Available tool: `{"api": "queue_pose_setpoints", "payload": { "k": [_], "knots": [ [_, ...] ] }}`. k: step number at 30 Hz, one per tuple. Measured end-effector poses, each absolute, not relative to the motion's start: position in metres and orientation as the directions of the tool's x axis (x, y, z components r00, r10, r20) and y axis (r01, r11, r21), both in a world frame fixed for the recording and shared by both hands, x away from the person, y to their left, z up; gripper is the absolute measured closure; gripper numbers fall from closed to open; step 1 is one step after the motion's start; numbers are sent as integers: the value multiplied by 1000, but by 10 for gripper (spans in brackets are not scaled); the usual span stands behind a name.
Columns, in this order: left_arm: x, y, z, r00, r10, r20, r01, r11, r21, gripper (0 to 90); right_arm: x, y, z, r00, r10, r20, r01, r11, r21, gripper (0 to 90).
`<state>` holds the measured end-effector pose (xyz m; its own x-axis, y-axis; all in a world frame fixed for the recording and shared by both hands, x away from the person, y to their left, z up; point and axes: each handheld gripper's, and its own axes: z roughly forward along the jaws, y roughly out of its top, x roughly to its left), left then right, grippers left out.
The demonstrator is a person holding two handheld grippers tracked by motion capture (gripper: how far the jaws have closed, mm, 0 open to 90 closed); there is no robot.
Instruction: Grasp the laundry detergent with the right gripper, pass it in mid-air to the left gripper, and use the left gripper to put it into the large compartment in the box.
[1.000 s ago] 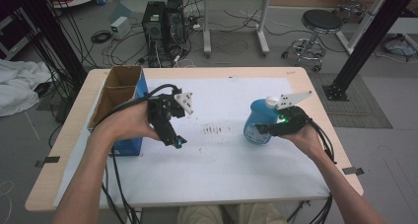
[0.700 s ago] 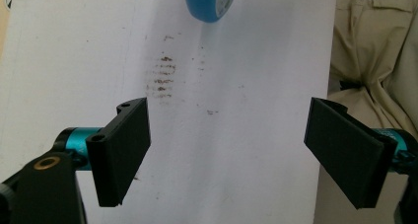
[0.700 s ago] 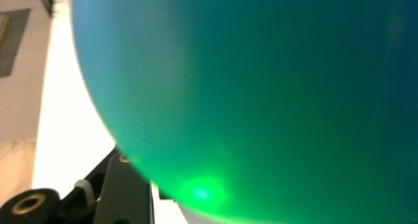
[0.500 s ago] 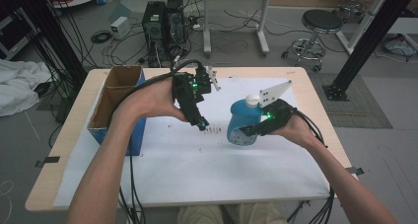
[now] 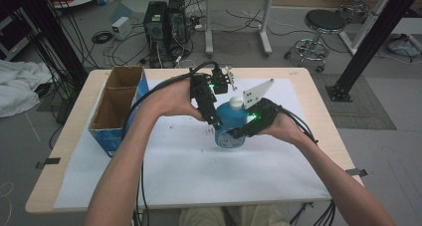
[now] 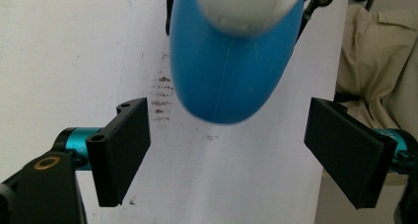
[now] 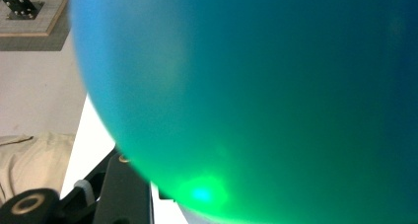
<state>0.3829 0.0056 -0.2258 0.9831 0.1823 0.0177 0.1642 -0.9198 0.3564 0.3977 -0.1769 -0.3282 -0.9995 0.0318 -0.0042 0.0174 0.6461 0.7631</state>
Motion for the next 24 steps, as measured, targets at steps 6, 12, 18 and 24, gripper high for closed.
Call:
{"api": "queue_pose_setpoints", "payload": {
  "k": [6, 12, 18, 24],
  "knots": [
    [385, -9, -234, 987, 163, 1, 153, -926, 344, 179, 397, -173, -331, -1000, 18, -6, 7, 648, 761, 474],
    [388, -19, -240, 988, 157, -2, 149, -931, 333, 179, 397, -173, -331, -1000, 15, -7, 4, 642, 766, 474],
    [388, -23, -241, 989, 147, -3, 139, -929, 342, 199, 397, -172, -332, -1000, 8, -9, -2, 635, 772, 473],
    [388, -24, -240, 989, 148, -1, 139, -927, 349, 229, 397, -170, -334, -1000, 3, -10, -6, 638, 770, 472]
  ]
}}
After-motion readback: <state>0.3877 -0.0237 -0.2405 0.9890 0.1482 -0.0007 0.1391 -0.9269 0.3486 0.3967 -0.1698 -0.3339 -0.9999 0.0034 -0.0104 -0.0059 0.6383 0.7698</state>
